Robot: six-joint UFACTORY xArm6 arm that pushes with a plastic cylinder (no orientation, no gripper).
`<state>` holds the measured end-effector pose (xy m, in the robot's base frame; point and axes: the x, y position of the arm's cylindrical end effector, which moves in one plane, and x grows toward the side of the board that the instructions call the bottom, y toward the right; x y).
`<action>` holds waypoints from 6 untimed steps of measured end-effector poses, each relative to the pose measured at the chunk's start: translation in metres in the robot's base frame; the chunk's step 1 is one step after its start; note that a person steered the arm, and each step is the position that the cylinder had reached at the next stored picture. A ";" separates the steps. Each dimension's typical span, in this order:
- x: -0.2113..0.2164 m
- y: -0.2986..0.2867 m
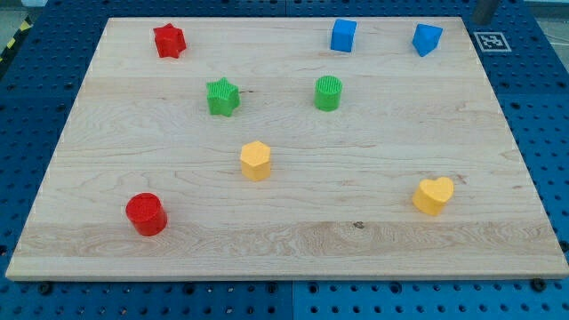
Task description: Move your arm above the blue cube
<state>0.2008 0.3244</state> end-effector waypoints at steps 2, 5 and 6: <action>-0.008 -0.016; -0.009 -0.074; -0.010 -0.087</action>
<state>0.1912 0.2370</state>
